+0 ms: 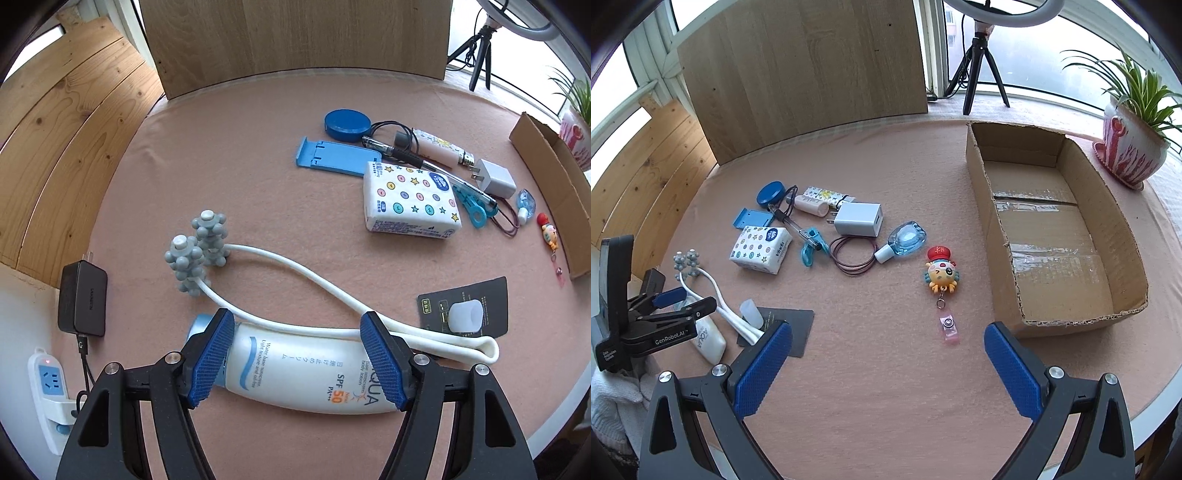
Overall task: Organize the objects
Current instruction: 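Move both tools toward the pile of items beside the sunscreen tube, then grasp the small white ring with the left tool while the right tool grasps the purple rubber band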
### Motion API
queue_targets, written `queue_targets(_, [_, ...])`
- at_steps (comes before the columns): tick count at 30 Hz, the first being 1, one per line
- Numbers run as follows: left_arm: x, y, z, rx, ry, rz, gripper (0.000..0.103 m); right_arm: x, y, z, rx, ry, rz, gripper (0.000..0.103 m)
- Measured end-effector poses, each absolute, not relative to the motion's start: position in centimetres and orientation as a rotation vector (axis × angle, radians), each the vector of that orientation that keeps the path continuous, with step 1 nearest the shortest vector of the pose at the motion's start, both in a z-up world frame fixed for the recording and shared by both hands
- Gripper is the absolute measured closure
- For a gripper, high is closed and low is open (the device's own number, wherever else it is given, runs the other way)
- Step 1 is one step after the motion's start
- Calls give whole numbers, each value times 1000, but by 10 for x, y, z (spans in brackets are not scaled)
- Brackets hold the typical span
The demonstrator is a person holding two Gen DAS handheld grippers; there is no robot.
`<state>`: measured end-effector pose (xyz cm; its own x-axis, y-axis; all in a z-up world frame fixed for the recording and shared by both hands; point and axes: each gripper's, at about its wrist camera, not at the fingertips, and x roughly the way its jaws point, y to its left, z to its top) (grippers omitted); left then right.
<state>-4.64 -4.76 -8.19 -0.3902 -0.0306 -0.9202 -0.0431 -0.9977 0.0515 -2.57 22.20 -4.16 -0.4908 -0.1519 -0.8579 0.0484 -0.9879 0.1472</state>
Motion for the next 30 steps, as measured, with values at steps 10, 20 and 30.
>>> queue_targets(10, [-45, -31, -53, -1603, -56, 2593, 28, -30, 221, -42, 1483, -251, -2584, 1])
queue_targets(20, [-30, 36, -66, -1554, 3, 2453, 29, -42, 238, -51, 1515, -323, -2502, 1])
queue_targets(30, [-37, 56, -79, -1561, 54, 2403, 55, -49, 232, -54, 1494, -173, -2516, 9])
